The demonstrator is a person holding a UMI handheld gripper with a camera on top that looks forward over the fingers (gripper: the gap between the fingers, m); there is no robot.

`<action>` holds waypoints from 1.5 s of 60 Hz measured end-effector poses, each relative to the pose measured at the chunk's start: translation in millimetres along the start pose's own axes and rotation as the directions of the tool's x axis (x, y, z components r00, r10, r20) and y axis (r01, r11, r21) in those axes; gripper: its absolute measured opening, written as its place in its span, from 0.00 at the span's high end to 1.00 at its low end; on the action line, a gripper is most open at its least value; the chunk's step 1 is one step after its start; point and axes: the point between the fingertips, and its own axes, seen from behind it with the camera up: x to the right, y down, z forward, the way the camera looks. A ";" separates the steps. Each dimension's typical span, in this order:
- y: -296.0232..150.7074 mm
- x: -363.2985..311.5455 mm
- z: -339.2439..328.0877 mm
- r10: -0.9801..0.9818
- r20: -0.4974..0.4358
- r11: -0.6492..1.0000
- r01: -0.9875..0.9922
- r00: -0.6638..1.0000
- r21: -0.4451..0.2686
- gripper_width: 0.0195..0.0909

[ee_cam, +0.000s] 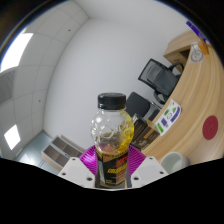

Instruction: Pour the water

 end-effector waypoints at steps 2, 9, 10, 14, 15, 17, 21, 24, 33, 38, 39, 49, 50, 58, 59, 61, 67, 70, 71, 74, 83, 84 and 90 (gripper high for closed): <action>-18.4 4.1 -0.2 -0.104 -0.018 0.994 0.104 0.994 0.020 0.78; -76.3 21.6 -20.6 -0.420 -0.107 0.903 0.427 0.901 0.056 0.78; -83.5 25.9 -19.6 -0.455 -0.121 0.884 0.464 0.882 0.056 0.78; -105.4 51.0 -23.7 -0.587 -0.181 0.798 0.601 0.789 0.035 0.78; -109.8 58.3 -25.3 -0.616 -0.195 0.774 0.632 0.763 0.027 0.78; -112.2 77.4 -34.1 -0.676 -0.218 0.720 0.694 0.704 0.010 0.78; -123.6 101.1 -36.3 -0.753 -0.275 0.633 0.772 0.598 -0.053 0.78; -123.0 124.8 -37.4 -0.789 -0.294 0.586 0.804 0.539 -0.098 0.78; -112.1 207.4 -43.8 -0.819 -0.316 0.550 0.813 0.479 -0.194 0.78; -101.5 241.3 -44.9 -0.814 -0.326 0.561 0.794 0.480 -0.234 0.78; -100.4 246.2 -47.4 -0.812 -0.325 0.566 0.789 0.484 -0.239 0.78; -94.3 264.3 -54.7 -0.800 -0.326 0.583 0.782 0.503 -0.223 0.73; -95.0 264.0 -55.0 -0.798 -0.327 0.585 0.781 0.506 -0.219 0.71; -94.2 269.0 -56.5 -0.797 -0.329 0.591 0.764 0.506 -0.258 0.39; -94.1 270.5 -58.1 -0.797 -0.335 0.592 0.760 0.503 -0.269 0.28; -93.9 272.1 -61.3 -0.796 -0.346 0.594 0.750 0.497 -0.289 0.05; -94.5 261.6 -76.5 -0.788 -0.360 0.606 0.732 0.499 -0.311 0.06; -95.6 250.5 -89.8 -0.786 -0.368 0.609 0.727 0.497 -0.317 0.08; -95.7 246.4 -93.6 -0.787 -0.372 0.608 0.726 0.493 -0.322 0.08; -95.5 232.1 -111.4 -0.790 -0.382 0.601 0.728 0.480 -0.329 0.08; -83.5 174.0 -177.0 -0.778 -0.408 0.614 0.715 0.477 -0.335 0.07; -80.9 166.3 -186.1 -0.776 -0.412 0.617 0.712 0.478 -0.335 0.07; -64.2 130.9 -235.9 -0.770 -0.430 0.622 0.702 0.470 -0.347 0.07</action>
